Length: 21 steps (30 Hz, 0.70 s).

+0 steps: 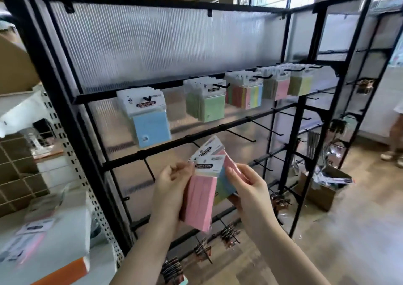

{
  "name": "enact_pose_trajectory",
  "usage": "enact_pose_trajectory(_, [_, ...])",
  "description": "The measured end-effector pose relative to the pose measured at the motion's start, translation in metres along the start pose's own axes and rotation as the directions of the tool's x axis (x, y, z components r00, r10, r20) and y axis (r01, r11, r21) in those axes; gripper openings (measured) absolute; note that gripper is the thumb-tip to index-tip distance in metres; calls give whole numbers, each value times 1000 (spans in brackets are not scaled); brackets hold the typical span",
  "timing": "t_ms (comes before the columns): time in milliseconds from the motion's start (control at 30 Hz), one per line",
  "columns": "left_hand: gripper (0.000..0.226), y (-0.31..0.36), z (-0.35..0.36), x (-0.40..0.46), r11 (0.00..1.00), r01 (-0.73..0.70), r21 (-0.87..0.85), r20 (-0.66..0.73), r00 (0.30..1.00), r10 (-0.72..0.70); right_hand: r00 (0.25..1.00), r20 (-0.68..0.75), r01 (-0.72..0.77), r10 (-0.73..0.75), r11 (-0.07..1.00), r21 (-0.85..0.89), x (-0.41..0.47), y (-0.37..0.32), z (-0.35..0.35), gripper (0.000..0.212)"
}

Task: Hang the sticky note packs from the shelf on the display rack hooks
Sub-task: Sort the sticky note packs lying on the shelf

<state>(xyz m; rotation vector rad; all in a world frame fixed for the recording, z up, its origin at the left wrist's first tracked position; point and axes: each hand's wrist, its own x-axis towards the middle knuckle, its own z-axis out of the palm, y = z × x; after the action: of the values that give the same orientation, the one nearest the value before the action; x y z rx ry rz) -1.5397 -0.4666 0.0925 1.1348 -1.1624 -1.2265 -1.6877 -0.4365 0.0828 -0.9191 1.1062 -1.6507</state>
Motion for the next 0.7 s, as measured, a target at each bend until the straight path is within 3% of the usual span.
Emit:
enact_pose_trajectory(200, [42,2,47,57,981,-188,57,-12,982,189,998,59,52,-33,939,-341,69,-19,-43,7])
enact_pose_trajectory(400, [26,17,91,116,914,-404,27,-24,914,405,976,188,191,-107,832,-520,154,-57,-61,23])
enact_pose_trajectory(500, [27,23,108,142,874,-481,61,-39,874,484,956,265,238,-123,853,-465,185,-69,-62,36])
enact_pose_trajectory(633, [16,23,135,170,842,-521,142,22,852,523,951,243,279,-189,864,-420,223,-78,-70,60])
enact_pose_trajectory(700, [12,23,148,177,832,-531,161,43,846,532,933,265,340,-244,841,-421,235,-83,-72,57])
